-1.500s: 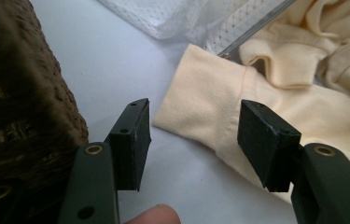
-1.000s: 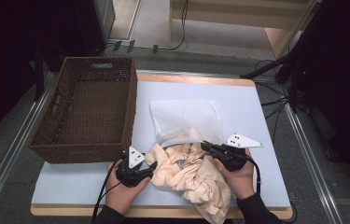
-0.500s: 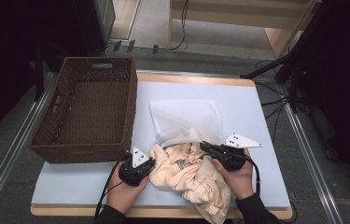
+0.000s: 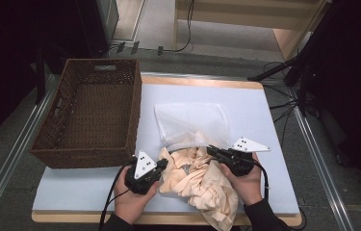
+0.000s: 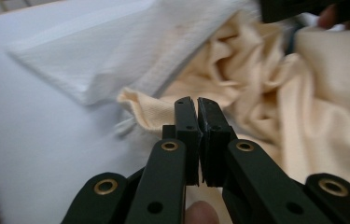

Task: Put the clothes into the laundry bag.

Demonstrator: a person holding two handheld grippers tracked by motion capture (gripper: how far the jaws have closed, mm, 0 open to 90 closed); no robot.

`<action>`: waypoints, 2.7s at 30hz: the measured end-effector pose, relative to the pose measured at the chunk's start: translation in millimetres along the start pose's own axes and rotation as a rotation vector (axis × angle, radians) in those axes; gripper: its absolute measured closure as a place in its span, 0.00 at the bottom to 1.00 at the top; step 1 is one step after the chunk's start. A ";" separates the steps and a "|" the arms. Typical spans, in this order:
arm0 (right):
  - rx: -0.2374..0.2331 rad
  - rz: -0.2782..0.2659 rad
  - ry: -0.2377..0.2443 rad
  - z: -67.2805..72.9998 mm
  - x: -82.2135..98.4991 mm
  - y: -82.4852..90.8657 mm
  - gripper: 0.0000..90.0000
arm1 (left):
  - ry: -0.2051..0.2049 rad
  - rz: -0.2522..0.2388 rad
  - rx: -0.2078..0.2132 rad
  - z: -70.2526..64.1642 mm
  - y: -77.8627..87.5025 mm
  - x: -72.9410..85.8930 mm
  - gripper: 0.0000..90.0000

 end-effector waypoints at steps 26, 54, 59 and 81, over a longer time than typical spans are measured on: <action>-0.012 -0.009 0.010 2.1 -0.9 3.3 0.99 | 0.059 0.126 0.015 -26.1 -94.7 -13.2 0.98; -0.019 0.000 0.022 9.7 -1.9 1.3 0.99 | 0.015 0.163 0.225 -56.1 -53.5 -29.0 0.93; -0.027 -0.034 0.043 17.0 -11.6 7.0 0.99 | 0.012 0.112 0.075 -40.4 -76.6 -41.6 0.93; -0.008 0.003 0.014 7.1 -2.0 1.7 0.99 | -0.118 0.258 0.198 -77.9 -62.0 0.8 0.28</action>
Point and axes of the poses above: each handheld gripper's, and its own axes: y roughly backward along the jaws, x roughly out of its underside, z roughly to its left, the point moved 8 cm from there along -y, roughly forward along the jaws, and after that the axes turned 12 degrees about -x, right-handed, at the moved point
